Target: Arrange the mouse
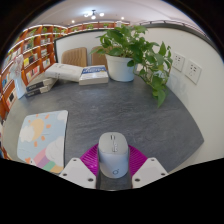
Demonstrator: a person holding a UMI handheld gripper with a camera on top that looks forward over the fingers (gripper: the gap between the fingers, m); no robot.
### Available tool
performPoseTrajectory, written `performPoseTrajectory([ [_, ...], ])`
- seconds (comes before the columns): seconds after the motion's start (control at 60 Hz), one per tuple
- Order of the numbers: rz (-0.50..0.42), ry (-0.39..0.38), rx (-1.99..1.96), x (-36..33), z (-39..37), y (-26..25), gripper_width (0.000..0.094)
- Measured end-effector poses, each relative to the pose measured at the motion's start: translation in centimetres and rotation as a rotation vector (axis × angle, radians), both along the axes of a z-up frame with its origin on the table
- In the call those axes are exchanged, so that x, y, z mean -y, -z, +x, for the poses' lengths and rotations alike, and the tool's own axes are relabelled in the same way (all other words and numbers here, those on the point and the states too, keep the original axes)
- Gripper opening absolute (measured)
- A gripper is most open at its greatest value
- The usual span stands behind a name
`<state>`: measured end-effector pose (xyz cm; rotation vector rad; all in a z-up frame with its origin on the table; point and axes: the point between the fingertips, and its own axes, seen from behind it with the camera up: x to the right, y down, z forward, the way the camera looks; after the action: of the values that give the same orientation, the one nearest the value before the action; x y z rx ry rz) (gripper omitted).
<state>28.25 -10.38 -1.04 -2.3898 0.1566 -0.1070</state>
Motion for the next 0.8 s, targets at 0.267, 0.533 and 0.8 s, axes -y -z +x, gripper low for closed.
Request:
performPoseTrajectory([
  [0.267, 0.094, 0.081, 0.017, -1.6, -0.3, -9.6, 0.0355],
  [0.533, 0.407, 0.058, 0.115, -6.0, -5.6, -30.6, 0.0355],
  [0.8, 0.397, -0.102, 0.056, -9.3, -19.1, -27.4, 0.0353],
])
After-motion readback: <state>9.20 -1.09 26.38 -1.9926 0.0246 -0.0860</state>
